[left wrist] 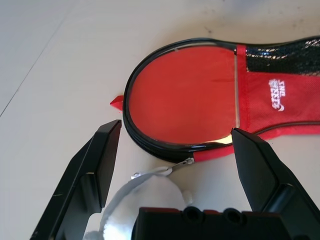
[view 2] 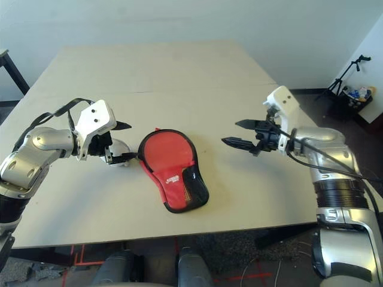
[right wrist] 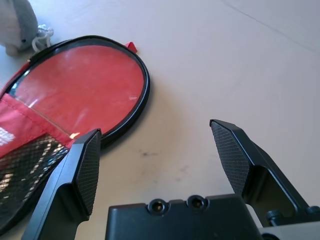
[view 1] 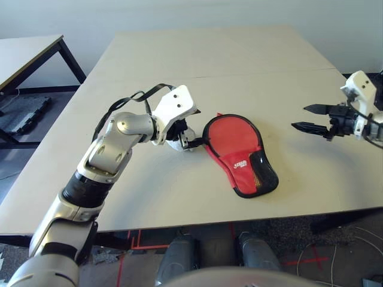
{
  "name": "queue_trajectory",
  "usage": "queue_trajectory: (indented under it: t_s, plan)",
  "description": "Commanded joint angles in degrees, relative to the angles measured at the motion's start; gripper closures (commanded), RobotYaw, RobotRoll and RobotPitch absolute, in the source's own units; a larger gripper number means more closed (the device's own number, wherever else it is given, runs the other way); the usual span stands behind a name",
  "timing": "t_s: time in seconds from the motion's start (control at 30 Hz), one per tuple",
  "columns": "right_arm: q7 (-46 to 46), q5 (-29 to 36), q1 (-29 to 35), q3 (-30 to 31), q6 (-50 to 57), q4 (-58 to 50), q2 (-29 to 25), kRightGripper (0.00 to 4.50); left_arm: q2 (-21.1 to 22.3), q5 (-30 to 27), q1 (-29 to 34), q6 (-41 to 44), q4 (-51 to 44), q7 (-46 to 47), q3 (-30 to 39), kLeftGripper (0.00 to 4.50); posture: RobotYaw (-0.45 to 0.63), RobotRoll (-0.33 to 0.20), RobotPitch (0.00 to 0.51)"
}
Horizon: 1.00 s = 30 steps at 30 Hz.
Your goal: Store the ping-pong paddle in its case and zip it.
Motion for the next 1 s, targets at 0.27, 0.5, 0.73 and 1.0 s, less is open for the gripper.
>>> queue_trajectory:
  t_s: [0.27,0.5,0.73,1.0]
  plan:
    - [4.7,-11.7,-12.0,7.6,-18.1,25.2,12.3,0.03,1.0,1.8,-0.2,-2.1,3.2,0.3,1.1,0.0,0.06,0.0,0.027]
    - [0.4,-15.6,-14.5,7.5,-22.0,34.0,18.1,0.03,1.3,2.0,0.4,-2.3,3.3,0.8,1.5,0.0,0.08,0.0,0.031]
    - [-1.6,-18.4,-13.4,7.7,-22.5,36.8,20.5,0.03,1.0,2.9,0.0,-2.8,5.3,1.9,1.3,0.0,0.08,0.0,0.031]
    - [-3.1,-19.3,-12.5,7.4,-22.3,37.0,21.0,0.03,0.5,6.5,-1.4,-3.3,10.3,2.1,-0.8,0.0,0.07,0.0,0.033]
